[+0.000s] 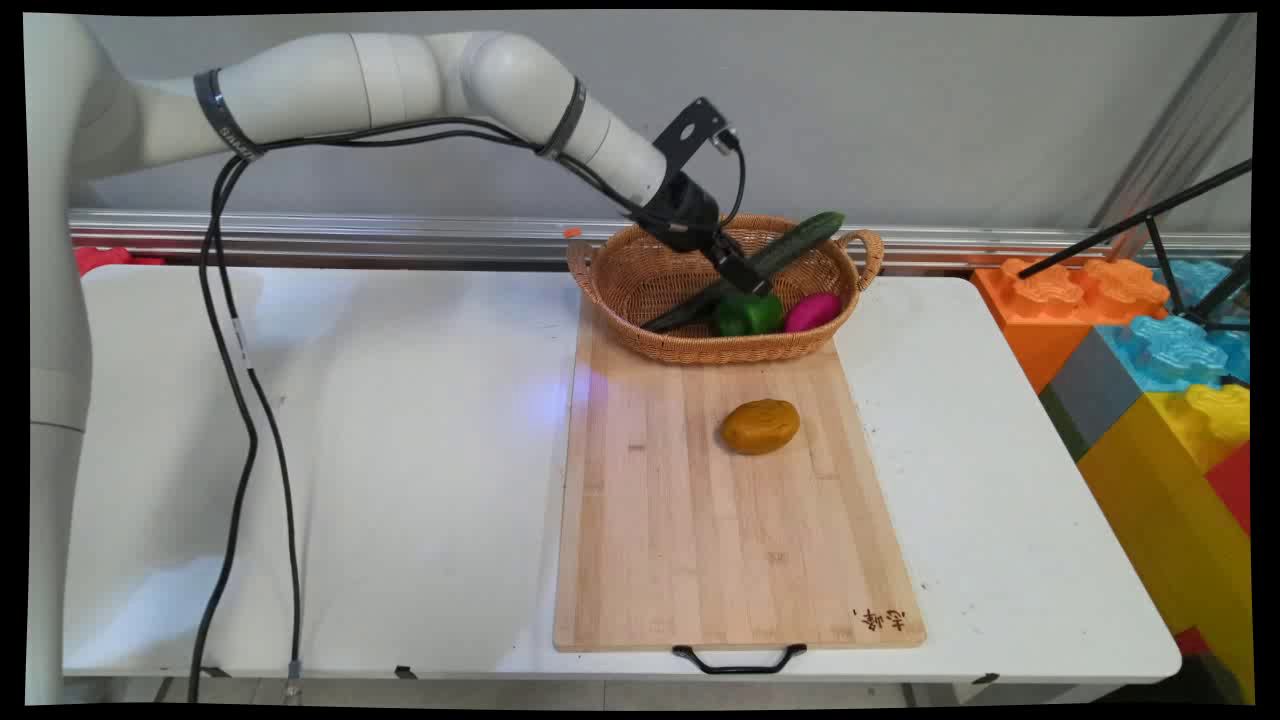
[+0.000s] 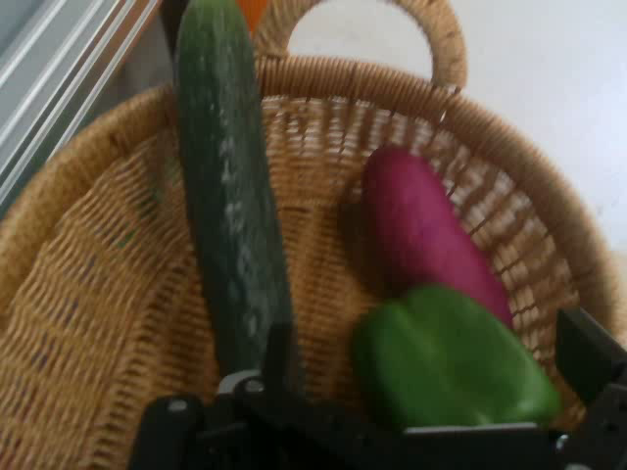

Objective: Pick up the potato from the cutting board

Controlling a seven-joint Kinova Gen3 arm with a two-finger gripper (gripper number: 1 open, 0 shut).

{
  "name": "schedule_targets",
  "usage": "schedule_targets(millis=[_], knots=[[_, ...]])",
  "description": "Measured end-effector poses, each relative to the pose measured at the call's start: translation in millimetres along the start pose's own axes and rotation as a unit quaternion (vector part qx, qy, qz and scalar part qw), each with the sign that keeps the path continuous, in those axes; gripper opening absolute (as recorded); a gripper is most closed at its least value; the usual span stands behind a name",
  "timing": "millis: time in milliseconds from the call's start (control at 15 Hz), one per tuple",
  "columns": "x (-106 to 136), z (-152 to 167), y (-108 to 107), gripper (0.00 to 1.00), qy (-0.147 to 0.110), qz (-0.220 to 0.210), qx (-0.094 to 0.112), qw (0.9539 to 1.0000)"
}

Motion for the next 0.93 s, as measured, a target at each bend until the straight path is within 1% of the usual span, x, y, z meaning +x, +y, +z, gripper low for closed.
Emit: schedule_targets(millis=[200, 400, 667, 933], knots=[[15, -11, 9, 1.0, 0.007, -0.006, -0.013, 0.9999], [26, -30, 26, 1.0, 0.0, -0.013, -0.027, 0.9996], [26, -51, 52, 1.0, -0.02, -0.015, -0.048, 0.9985], [18, -63, 77, 1.0, -0.04, -0.009, -0.064, 0.9971]])
